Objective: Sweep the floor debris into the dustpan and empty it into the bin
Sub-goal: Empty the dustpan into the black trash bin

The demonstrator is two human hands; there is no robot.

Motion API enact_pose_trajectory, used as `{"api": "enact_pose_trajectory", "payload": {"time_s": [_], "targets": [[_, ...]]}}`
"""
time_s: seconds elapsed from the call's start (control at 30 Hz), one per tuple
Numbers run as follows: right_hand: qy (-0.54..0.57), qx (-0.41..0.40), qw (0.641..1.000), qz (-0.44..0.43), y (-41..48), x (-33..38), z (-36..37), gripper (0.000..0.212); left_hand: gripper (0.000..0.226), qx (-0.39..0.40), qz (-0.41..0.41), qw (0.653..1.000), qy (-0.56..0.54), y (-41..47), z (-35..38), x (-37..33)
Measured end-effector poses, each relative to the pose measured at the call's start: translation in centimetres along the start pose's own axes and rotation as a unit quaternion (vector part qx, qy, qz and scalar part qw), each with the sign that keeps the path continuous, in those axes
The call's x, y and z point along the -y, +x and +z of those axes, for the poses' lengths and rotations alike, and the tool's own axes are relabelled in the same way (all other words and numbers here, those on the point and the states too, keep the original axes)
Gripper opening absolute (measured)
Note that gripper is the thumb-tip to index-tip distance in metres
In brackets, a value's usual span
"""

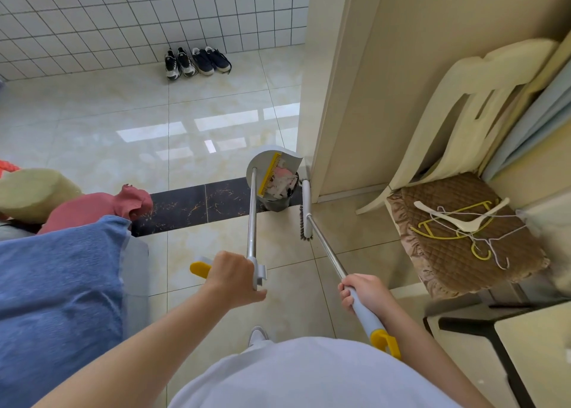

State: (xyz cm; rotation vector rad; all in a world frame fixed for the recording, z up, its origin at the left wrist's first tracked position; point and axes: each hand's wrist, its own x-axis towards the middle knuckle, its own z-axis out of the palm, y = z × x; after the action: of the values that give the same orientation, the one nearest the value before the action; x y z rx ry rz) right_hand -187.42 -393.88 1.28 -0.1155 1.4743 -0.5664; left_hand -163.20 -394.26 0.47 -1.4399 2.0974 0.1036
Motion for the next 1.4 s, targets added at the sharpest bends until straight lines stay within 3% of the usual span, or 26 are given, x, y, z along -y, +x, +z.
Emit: {"api": "enact_pose_trajectory", "payload": {"time_s": [0.17, 0.27, 0.53, 0.7, 0.97, 1.1, 1.2, 1.3, 1.4], "targets": [[-0.007, -0.002, 1.000, 0.005, -0.1, -0.2, -0.1, 0.027, 0.042, 0.098, -0.065, 0.991, -0.063, 0.7, 0.9, 0.9], [-0.014, -0.004, 1.000, 0.008, -0.1, -0.3, -0.2, 0.026, 0.037, 0.084, -0.083, 0.992, -0.049, 0.4, 0.9, 0.6], [-0.044, -0.009, 0.999, -0.006, 0.3, -0.5, -0.2, 0.024, 0.036, -0.015, -0.025, 0.999, 0.019, 0.9, -1.0, 0.4], [-0.045, 0.001, 0.999, -0.010, 0.4, -0.3, 0.1, 0.024, 0.036, -0.016, 0.018, 0.994, 0.106, 0.6, -2.6, 1.0], [-0.069, 0.008, 0.997, -0.029, 0.3, -0.3, -0.3, 0.023, 0.067, -0.040, 0.001, 0.991, 0.129, 0.4, -2.2, 0.6], [-0.074, 0.012, 0.997, -0.031, 0.0, -0.3, -0.5, 0.021, 0.067, -0.027, 0.033, 0.992, 0.117, 0.4, -2.3, 0.1], [-0.072, 0.011, 0.997, -0.033, -0.1, -0.5, -0.9, 0.023, 0.063, 0.026, 0.058, 0.989, 0.131, 0.4, -1.6, -1.7], [-0.072, 0.010, 0.997, -0.030, -0.2, -0.8, -1.7, 0.024, 0.062, 0.076, 0.043, 0.985, 0.147, 0.6, -0.4, -3.3], [-0.068, 0.006, 0.997, -0.032, -0.2, -1.1, -2.6, 0.023, 0.065, 0.068, 0.017, 0.985, 0.158, 0.5, -0.1, -4.2]]}}
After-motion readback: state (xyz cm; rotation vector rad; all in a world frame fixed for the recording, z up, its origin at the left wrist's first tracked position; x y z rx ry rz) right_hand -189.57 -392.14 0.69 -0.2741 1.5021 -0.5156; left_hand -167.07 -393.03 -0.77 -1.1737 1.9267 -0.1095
